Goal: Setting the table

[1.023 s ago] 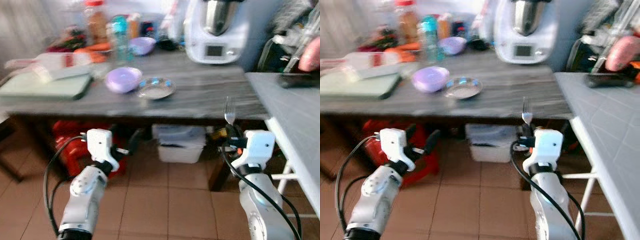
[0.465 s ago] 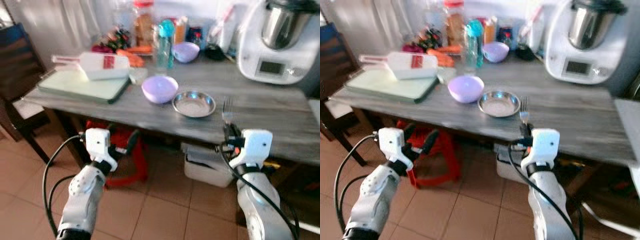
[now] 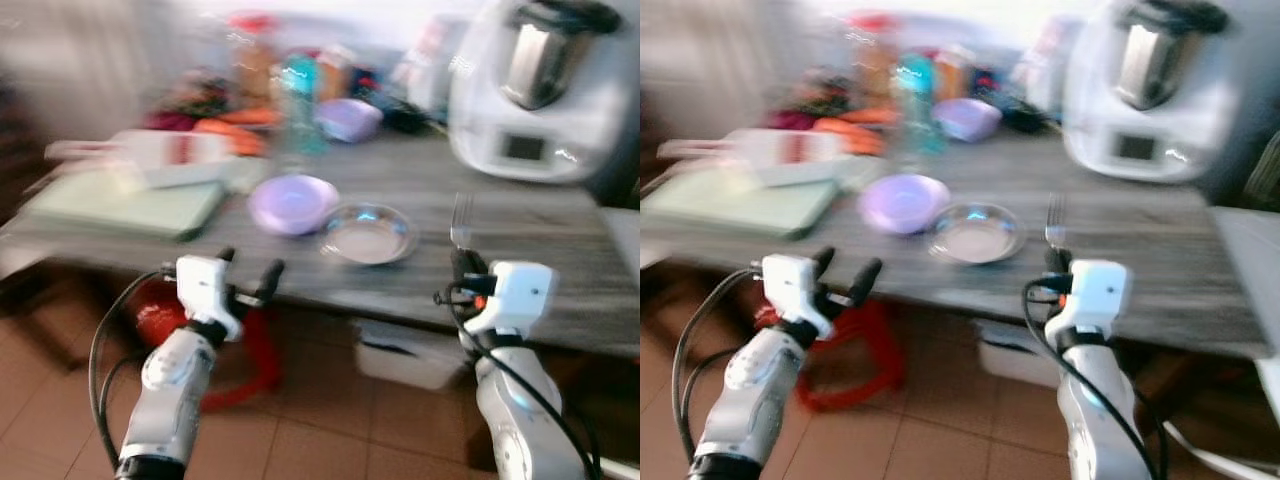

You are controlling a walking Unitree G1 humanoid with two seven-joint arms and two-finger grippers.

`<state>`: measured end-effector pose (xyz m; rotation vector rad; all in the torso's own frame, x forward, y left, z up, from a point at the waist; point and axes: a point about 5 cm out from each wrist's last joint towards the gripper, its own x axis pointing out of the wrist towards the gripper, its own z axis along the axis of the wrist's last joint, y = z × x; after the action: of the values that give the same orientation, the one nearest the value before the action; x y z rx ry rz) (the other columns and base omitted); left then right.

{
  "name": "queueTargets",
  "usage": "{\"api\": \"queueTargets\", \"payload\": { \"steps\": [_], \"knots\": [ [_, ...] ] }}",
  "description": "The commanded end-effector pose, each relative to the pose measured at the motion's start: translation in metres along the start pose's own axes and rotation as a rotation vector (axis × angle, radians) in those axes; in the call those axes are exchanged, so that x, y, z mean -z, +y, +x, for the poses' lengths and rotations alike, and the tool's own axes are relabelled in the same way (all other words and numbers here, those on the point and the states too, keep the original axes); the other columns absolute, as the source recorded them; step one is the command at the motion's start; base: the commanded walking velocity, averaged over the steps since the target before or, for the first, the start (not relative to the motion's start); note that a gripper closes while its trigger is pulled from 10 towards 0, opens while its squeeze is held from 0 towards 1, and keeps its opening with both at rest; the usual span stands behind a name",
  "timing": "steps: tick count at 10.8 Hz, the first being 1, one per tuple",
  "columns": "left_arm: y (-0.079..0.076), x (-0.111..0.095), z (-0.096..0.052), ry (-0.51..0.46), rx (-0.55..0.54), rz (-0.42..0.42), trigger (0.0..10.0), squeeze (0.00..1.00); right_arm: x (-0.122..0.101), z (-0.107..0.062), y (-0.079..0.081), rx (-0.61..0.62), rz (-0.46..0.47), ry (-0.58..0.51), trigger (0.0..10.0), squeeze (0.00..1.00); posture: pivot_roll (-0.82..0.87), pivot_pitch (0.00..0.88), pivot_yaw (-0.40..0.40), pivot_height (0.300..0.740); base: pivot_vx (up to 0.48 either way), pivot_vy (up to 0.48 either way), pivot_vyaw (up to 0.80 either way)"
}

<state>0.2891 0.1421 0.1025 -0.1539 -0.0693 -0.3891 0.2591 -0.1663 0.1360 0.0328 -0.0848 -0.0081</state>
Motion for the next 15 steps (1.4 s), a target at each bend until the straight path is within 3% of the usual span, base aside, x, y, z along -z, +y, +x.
{"api": "queueTargets", "payload": {
  "steps": [1, 6, 8, 11, 13, 15],
  "knots": [
    [-0.01, 0.003, 0.004, 0.011, 0.035, -0.017, 10.0, 0.0, -0.006, 0.001, -0.004, 0.01, -0.015, -0.022, 10.0, 0.0, 0.04, 0.0, 0.02, 0.74, 0.0, 0.0, 0.0],
    [-0.011, 0.008, -0.003, 0.05, 0.103, 0.003, 10.0, 0.0, -0.005, 0.003, -0.004, 0.032, 0.001, -0.015, 10.0, 0.0, 0.04, 0.0, 0.016, 0.74, 0.0, 0.0, 0.0],
    [-0.013, 0.008, -0.011, 0.068, 0.212, 0.041, 10.0, 0.0, -0.002, 0.009, -0.008, 0.098, 0.057, 0.018, 10.0, 0.0, 0.04, 0.0, 0.013, 0.74, 0.0, 0.0, 0.0],
    [-0.019, 0.015, -0.022, 0.138, 0.364, 0.082, 10.0, 0.0, 0.007, 0.024, -0.013, 0.146, 0.085, 0.094, 10.0, 0.0, 0.03, 0.0, 0.015, 0.74, 0.0, 0.0, 0.0],
    [-0.028, 0.018, -0.027, 0.16, 0.453, 0.076, 10.0, 0.0, 0.011, 0.042, -0.013, 0.178, 0.172, 0.147, 10.0, 0.0, 0.04, 0.0, 0.013, 0.74, 0.0, 0.0, 0.0],
    [-0.029, 0.019, -0.028, 0.167, 0.47, 0.071, 10.0, 0.0, 0.015, 0.052, -0.006, 0.174, 0.201, 0.191, 10.0, 0.0, 0.04, 0.0, 0.011, 0.74, 0.0, 0.0, 0.0]
  ]
}}
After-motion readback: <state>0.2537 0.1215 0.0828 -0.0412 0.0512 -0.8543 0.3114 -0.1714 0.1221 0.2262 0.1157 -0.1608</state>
